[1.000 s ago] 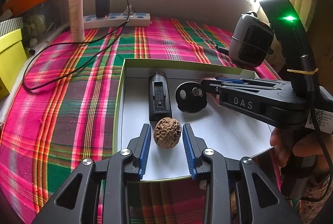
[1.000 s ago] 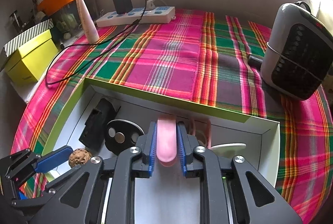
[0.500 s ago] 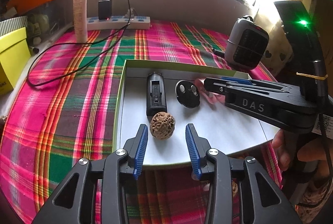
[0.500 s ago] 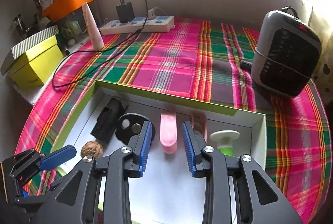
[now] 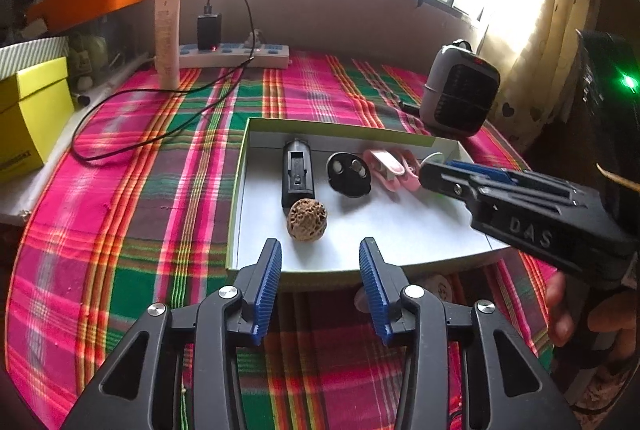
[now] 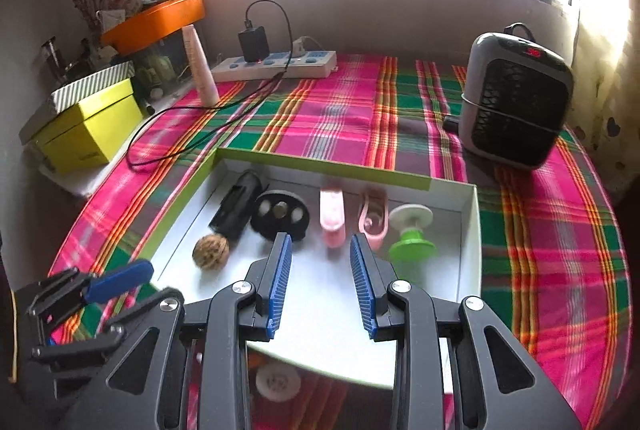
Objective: Organize objects
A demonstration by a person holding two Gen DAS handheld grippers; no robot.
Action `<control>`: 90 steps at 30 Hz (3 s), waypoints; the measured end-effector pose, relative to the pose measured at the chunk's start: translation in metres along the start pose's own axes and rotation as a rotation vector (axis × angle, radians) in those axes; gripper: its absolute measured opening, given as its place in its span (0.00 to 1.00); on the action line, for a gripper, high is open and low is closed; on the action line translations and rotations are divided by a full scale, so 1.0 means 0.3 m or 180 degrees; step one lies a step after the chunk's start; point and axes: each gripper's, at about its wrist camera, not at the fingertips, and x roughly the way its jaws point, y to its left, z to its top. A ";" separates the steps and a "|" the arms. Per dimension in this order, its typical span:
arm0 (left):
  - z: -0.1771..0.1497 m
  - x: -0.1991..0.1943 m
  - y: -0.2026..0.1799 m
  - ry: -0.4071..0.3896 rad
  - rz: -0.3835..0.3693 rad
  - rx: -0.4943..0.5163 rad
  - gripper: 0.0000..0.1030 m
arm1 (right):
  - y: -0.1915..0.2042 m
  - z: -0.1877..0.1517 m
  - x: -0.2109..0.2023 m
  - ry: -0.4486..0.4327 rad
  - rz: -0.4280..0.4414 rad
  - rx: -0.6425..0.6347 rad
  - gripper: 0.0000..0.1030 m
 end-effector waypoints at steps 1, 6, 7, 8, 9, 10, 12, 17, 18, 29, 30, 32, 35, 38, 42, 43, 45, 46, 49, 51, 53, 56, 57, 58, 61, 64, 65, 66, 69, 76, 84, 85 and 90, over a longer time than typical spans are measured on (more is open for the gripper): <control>-0.003 -0.005 0.002 -0.0003 -0.0006 -0.0005 0.38 | -0.001 -0.010 -0.011 -0.0015 -0.0003 -0.0001 0.31; -0.028 -0.028 0.002 -0.0019 -0.0032 -0.0033 0.38 | -0.001 -0.064 -0.050 -0.0061 0.0023 0.0031 0.31; -0.033 -0.033 0.002 -0.0023 -0.0040 -0.0033 0.38 | 0.000 -0.072 -0.056 -0.0067 0.0019 0.0028 0.31; -0.039 -0.037 0.004 -0.0022 -0.0038 -0.0035 0.38 | -0.001 -0.080 -0.062 -0.0073 0.0010 0.0027 0.31; -0.045 -0.041 0.006 -0.0019 -0.0031 -0.0043 0.38 | -0.001 -0.090 -0.069 -0.0085 0.0006 0.0025 0.31; -0.049 -0.043 0.008 -0.0013 -0.0029 -0.0047 0.38 | -0.002 -0.097 -0.073 -0.0090 0.0006 0.0028 0.31; -0.058 -0.047 0.011 -0.0009 -0.0025 -0.0071 0.38 | -0.006 -0.110 -0.077 -0.0089 0.0005 0.0038 0.31; -0.080 -0.061 0.008 -0.0002 -0.0077 -0.0069 0.38 | -0.012 -0.139 -0.086 -0.0094 0.0009 0.0052 0.31; -0.085 -0.063 0.003 0.0003 -0.0090 -0.0056 0.38 | -0.013 -0.147 -0.089 -0.0100 0.0026 0.0046 0.31; -0.139 -0.059 -0.069 0.0125 -0.0286 0.0073 0.38 | -0.036 -0.222 -0.118 -0.0101 0.0016 0.0051 0.31; -0.142 -0.059 -0.076 0.0132 -0.0300 0.0089 0.39 | -0.041 -0.230 -0.121 -0.0099 0.0024 0.0070 0.31; -0.151 -0.056 -0.089 0.0150 -0.0337 0.0113 0.39 | -0.047 -0.241 -0.122 -0.0089 0.0035 0.0090 0.31; -0.160 -0.041 -0.110 0.0200 -0.0363 0.0145 0.40 | -0.054 -0.256 -0.126 -0.0078 0.0023 0.0103 0.31; -0.166 -0.028 -0.127 0.0244 -0.0393 0.0167 0.40 | -0.066 -0.264 -0.136 -0.0087 0.0006 0.0126 0.31; -0.170 -0.013 -0.152 0.0286 -0.0408 0.0222 0.41 | -0.080 -0.272 -0.146 -0.0097 -0.0013 0.0163 0.31; -0.169 -0.008 -0.156 0.0295 -0.0399 0.0227 0.41 | -0.083 -0.274 -0.147 -0.0096 -0.0013 0.0168 0.31; -0.168 -0.003 -0.165 0.0296 -0.0393 0.0237 0.41 | -0.086 -0.278 -0.149 -0.0089 -0.0023 0.0167 0.31; -0.168 0.001 -0.169 0.0299 -0.0380 0.0242 0.41 | -0.086 -0.280 -0.149 -0.0086 -0.0025 0.0166 0.31; -0.167 0.013 -0.176 0.0326 -0.0343 0.0245 0.41 | -0.089 -0.285 -0.150 -0.0085 -0.0024 0.0177 0.31; -0.168 0.019 -0.179 0.0331 -0.0329 0.0255 0.41 | -0.091 -0.288 -0.151 -0.0082 -0.0027 0.0180 0.31; -0.168 0.027 -0.181 0.0350 -0.0295 0.0262 0.41 | -0.091 -0.289 -0.151 -0.0080 -0.0026 0.0183 0.31; -0.166 0.034 -0.179 0.0349 -0.0274 0.0240 0.41 | -0.092 -0.293 -0.149 -0.0069 -0.0020 0.0177 0.31; -0.166 0.035 -0.180 0.0346 -0.0267 0.0248 0.41 | -0.092 -0.294 -0.148 -0.0068 -0.0020 0.0178 0.31; -0.166 0.034 -0.181 0.0345 -0.0259 0.0254 0.41 | -0.093 -0.295 -0.146 -0.0064 -0.0019 0.0185 0.31; -0.168 0.034 -0.184 0.0337 -0.0236 0.0263 0.38 | -0.091 -0.297 -0.141 -0.0046 -0.0022 0.0182 0.31; -0.168 0.033 -0.176 0.0336 -0.0232 0.0240 0.30 | -0.087 -0.296 -0.140 -0.0042 -0.0028 0.0175 0.31; -0.168 0.032 -0.172 0.0334 -0.0234 0.0229 0.27 | -0.087 -0.296 -0.140 -0.0039 -0.0026 0.0175 0.31; -0.169 0.031 -0.170 0.0334 -0.0233 0.0225 0.26 | -0.085 -0.296 -0.138 -0.0033 -0.0027 0.0173 0.31; -0.174 0.027 -0.166 0.0330 -0.0234 0.0208 0.26 | -0.077 -0.296 -0.136 -0.0021 -0.0032 0.0157 0.32; -0.188 0.004 -0.128 0.0331 -0.0236 0.0122 0.26 | -0.051 -0.289 -0.130 -0.0024 0.0036 0.0136 0.32; -0.198 -0.017 -0.051 0.0274 -0.0163 -0.0025 0.26 | 0.003 -0.273 -0.087 0.0019 0.0164 0.0033 0.45; -0.197 -0.017 -0.048 0.0271 -0.0169 -0.0028 0.26 | 0.007 -0.271 -0.081 0.0029 0.0181 0.0024 0.45; -0.195 -0.018 -0.030 0.0262 -0.0152 -0.0054 0.26 | 0.010 -0.259 -0.060 0.0059 0.0142 0.0044 0.45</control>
